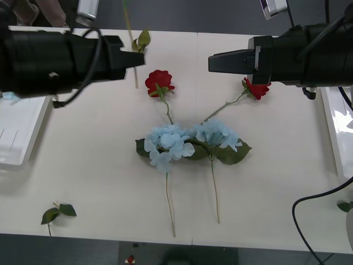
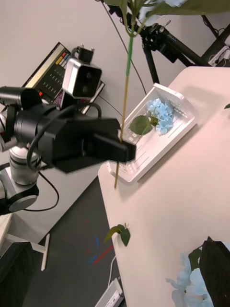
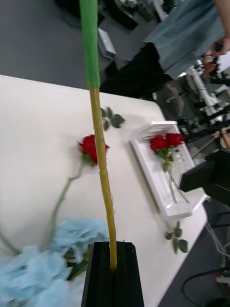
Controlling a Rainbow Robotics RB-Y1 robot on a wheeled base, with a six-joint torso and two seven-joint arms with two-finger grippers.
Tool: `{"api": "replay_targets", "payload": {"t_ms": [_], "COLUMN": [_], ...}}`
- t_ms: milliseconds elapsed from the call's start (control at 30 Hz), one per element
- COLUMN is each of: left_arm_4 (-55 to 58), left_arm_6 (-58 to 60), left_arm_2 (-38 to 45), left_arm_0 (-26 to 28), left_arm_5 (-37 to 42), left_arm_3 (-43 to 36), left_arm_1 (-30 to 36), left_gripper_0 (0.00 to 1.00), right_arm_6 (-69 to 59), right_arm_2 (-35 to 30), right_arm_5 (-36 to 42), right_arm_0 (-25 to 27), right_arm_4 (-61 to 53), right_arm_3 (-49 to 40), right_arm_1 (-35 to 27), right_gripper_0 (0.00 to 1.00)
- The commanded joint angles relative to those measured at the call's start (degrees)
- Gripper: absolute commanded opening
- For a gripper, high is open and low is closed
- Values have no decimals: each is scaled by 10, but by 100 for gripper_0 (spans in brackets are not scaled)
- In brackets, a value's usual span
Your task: Put the red flowers into the right box and the blue flowers into the left box
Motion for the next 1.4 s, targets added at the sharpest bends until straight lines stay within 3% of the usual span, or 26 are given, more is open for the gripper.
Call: {"api": "replay_targets", "payload": {"t_ms": [33, 267, 433, 667, 1000, 1400], "left_arm_4": [16, 28, 63, 71, 93, 101], "left_arm_6": [13, 15, 6, -42, -165, -245], "left_arm_2": [76, 201, 295, 378, 340, 236], "left_arm_0": [35, 130, 206, 299, 325, 322], "left_arm_5": [50, 99, 137, 165, 153, 57], "left_arm_3": [-11, -1, 49, 147, 327, 417], "left_arm_1": [49, 112, 143, 173, 199, 202], "left_gripper_0": [0, 0, 0, 0, 0, 1], "right_arm_6": [20, 18, -5, -133, -363, -630], "right_arm_2": [-8, -22, -23, -17, 30, 137], "right_arm_5": [-1, -5, -11, -13, -19, -21], "right_arm_0": [-14, -11, -11, -11, -22, -57], "right_arm_4": [-4, 0, 38, 117, 295, 477], "right_arm_3": [-9, -7, -7, -7, -7, 22], "right_arm_1": [8, -27, -58, -86, -98, -97], "right_gripper_0": [100, 100, 100, 100, 100, 100]}}
